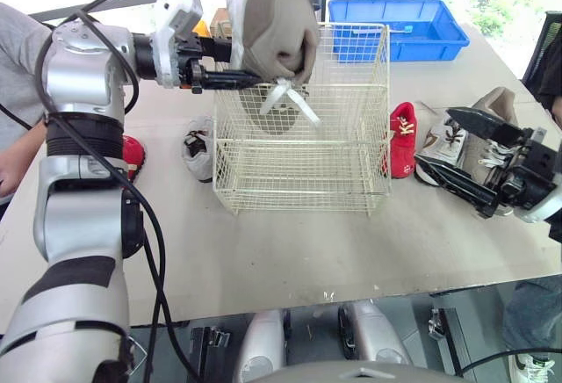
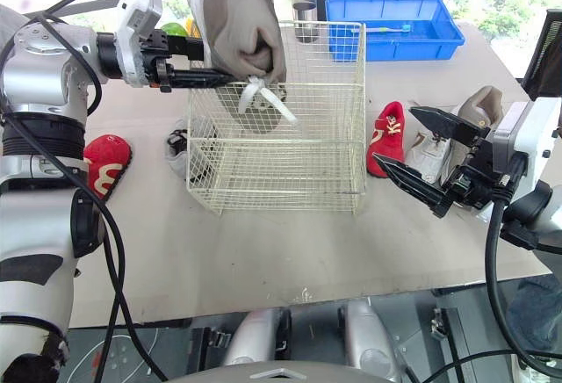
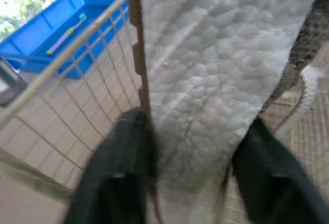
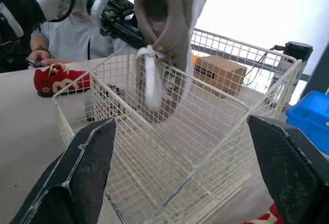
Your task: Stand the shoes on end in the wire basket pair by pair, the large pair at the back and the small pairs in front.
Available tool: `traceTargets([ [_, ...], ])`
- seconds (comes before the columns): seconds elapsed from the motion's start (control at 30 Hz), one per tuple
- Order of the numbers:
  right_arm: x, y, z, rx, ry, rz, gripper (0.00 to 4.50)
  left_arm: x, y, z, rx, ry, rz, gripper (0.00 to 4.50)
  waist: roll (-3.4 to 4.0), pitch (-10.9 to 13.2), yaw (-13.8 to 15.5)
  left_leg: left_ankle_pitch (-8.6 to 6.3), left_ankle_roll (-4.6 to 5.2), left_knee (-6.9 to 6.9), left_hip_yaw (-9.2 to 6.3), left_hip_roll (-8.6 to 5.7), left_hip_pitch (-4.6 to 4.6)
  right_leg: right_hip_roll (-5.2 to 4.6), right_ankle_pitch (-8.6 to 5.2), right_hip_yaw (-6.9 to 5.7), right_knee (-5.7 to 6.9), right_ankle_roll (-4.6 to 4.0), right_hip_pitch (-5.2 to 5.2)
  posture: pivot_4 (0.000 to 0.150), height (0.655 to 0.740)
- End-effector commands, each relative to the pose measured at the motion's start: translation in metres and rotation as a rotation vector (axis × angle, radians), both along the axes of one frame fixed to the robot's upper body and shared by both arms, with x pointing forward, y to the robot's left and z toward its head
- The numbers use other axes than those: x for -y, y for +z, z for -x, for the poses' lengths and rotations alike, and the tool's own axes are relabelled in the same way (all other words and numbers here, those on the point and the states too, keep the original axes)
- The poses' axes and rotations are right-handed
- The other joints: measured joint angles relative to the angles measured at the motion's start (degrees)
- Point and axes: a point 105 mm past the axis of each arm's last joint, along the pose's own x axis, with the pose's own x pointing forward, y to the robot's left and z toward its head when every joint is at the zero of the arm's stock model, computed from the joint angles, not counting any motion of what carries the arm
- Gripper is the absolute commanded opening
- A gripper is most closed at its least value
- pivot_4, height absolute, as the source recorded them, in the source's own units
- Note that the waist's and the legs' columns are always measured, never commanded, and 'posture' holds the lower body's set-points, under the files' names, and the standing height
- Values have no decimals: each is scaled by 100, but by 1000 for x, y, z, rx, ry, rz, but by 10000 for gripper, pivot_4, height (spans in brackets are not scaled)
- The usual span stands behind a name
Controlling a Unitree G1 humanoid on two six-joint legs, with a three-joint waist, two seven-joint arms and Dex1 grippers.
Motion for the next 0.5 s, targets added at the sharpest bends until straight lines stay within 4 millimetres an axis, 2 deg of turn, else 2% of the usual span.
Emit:
traceTargets([
  [0.03, -1, 6, 2, 37, 13, 14, 39490, -15, -13, 13, -130, 29, -44, 44307, 0, 0, -6, 0, 0, 0, 1, 1, 6, 8, 0, 14, 2, -1, 0, 1500, 7400],
  [0.17, -1, 4, -1, 23, 18, 23, 39490, -19, 5, 31, -121, 8, -39, 44307, 0, 0, -19, -1, 0, -8, -2, 4, 21, 28, 0, 43, 4, -2, -1, 1500, 7400],
  [0.27, 2, 1, -7, 1, -8, 31, 39490, -25, 14, 37, -112, 43, 13, 44307, 0, 1, -12, -1, 0, -12, -1, 6, 23, 29, 0, 44, 3, -2, -2, 1500, 7400],
  [0.4, 7, -2, -18, -12, -66, 46, 39490, -29, 27, 46, -73, 74, 206, 44307, -3, 2, 12, -1, 0, -12, 1, 7, 22, 27, 0, 46, 2, -2, -2, 1500, 7400],
  [0.5, 7, -2, -21, -16, -64, 48, 39490, -34, 30, 39, 17, 167, 262, 44307, -9, 5, 47, -1, 0, -11, -2, 8, 18, 26, 0, 40, 1, -2, -2, 1500, 7400],
])
